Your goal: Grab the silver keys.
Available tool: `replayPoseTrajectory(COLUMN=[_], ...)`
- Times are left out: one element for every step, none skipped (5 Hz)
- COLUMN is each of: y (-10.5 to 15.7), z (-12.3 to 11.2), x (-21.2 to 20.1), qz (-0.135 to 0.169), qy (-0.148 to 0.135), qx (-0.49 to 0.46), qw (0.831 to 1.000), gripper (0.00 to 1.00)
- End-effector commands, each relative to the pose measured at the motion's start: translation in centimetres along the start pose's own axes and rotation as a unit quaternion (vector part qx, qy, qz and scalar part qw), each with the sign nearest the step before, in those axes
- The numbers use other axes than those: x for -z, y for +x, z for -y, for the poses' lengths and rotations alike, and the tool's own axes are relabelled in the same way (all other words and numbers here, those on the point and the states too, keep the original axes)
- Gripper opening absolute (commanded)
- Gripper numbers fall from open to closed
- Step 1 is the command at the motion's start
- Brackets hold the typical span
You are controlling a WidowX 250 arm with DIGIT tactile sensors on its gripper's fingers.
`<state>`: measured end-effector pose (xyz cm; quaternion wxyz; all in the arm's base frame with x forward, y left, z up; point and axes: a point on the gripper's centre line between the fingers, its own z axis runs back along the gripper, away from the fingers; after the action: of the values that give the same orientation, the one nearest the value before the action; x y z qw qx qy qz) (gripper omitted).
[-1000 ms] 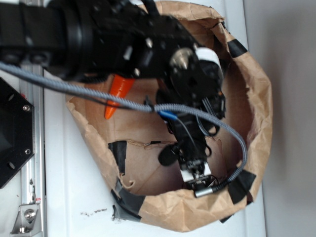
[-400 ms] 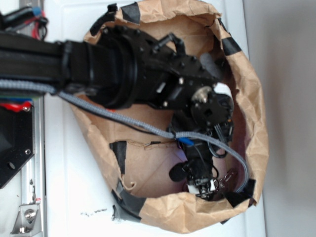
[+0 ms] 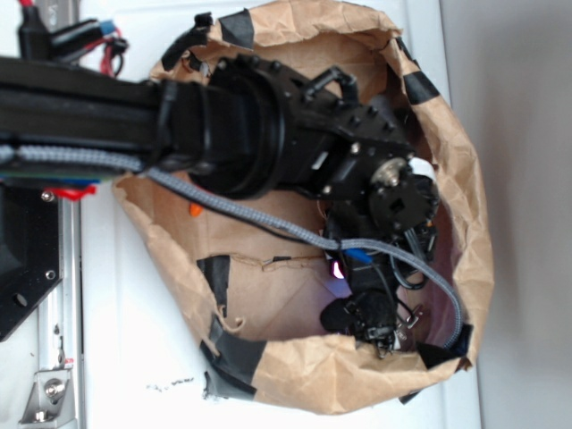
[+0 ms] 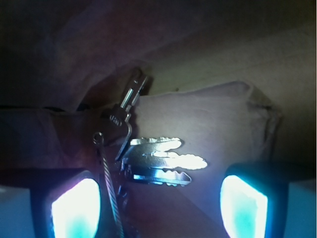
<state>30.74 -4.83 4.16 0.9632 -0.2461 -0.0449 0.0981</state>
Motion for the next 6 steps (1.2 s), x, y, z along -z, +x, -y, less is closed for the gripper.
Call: replayPoseTrajectory(y=[-0.3,-0.2,-0.1,-0.1,0.1,1.1], z=[2.2,2.2,2.1,2.1,1.9,1.5], x=[0.5,0.4,0.4,0.2,-0.5,-2.5], qz=[0.000,0.000,-0.001,0.000,0.009,0.041], qy=[-0.011,-0.010,-0.009,-0.008,-0.012,-0.010], qx=[0.037,0.037,0.036,0.036,0.036,0.027], qw=[0.999,0.999,0.999,0.999,0.999,0.999], gripper=[0.00,0.00,0.00,0.00,0.00,0.00])
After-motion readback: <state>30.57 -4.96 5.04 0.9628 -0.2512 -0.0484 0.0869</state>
